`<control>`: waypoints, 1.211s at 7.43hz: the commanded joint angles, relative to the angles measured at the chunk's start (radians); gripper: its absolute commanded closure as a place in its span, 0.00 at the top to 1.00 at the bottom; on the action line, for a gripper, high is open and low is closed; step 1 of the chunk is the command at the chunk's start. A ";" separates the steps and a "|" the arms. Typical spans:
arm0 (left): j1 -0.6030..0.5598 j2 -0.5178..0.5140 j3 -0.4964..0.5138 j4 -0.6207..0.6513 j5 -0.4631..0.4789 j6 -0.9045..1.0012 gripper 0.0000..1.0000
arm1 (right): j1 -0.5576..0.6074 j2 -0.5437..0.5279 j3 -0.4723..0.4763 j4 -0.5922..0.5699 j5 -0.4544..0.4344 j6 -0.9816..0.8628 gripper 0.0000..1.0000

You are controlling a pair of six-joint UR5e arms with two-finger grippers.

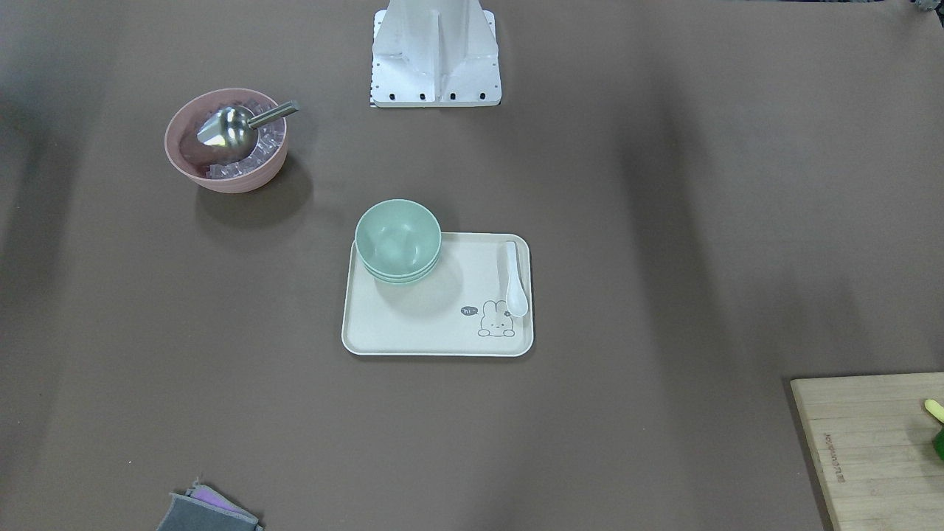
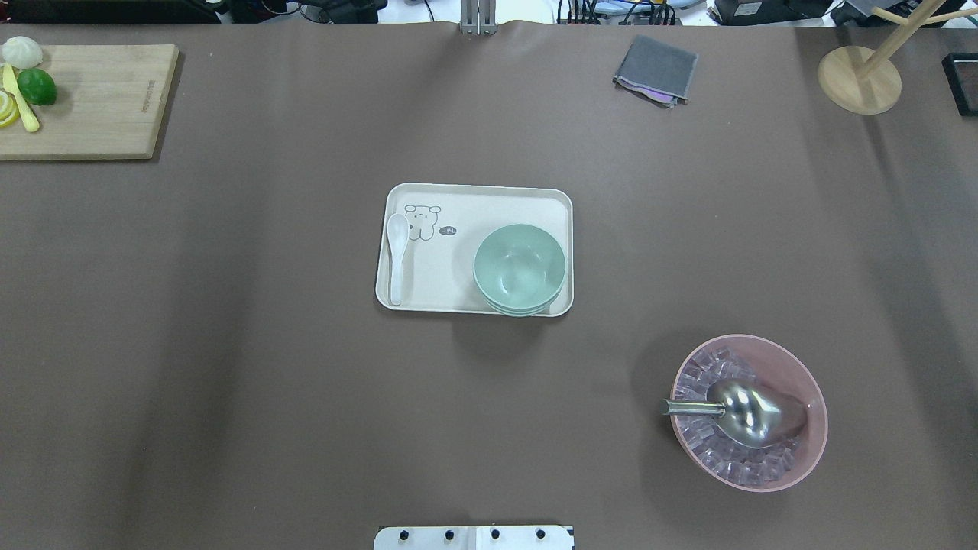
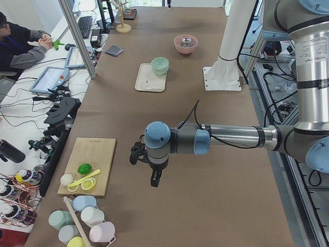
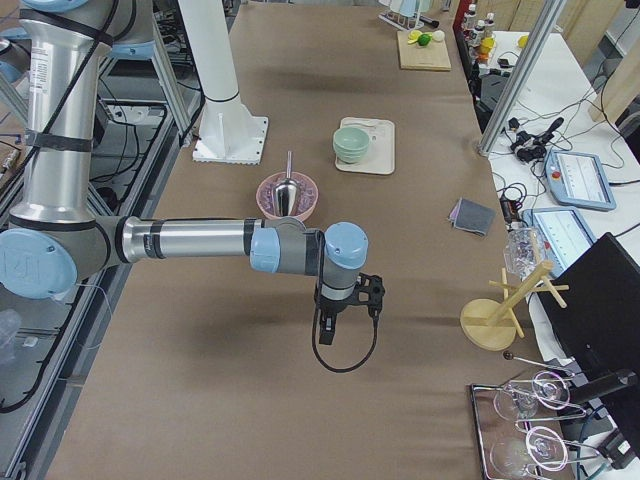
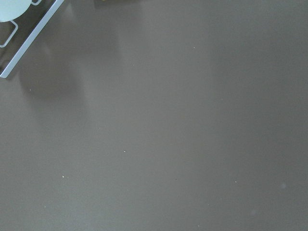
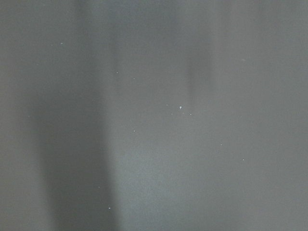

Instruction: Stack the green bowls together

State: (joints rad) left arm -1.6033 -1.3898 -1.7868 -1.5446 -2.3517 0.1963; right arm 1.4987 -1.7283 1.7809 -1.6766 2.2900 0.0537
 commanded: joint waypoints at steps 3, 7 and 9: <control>-0.001 0.000 0.000 0.000 0.002 -0.002 0.99 | 0.000 0.000 0.002 0.000 0.022 -0.003 1.00; -0.001 0.002 0.000 0.001 0.003 -0.002 0.99 | -0.002 0.000 0.002 0.002 0.022 -0.005 1.00; -0.001 0.000 -0.002 0.001 0.003 -0.002 0.99 | -0.002 0.001 0.002 0.002 0.023 -0.005 1.00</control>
State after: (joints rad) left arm -1.6042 -1.3894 -1.7875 -1.5433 -2.3485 0.1948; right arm 1.4973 -1.7286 1.7825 -1.6752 2.3121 0.0491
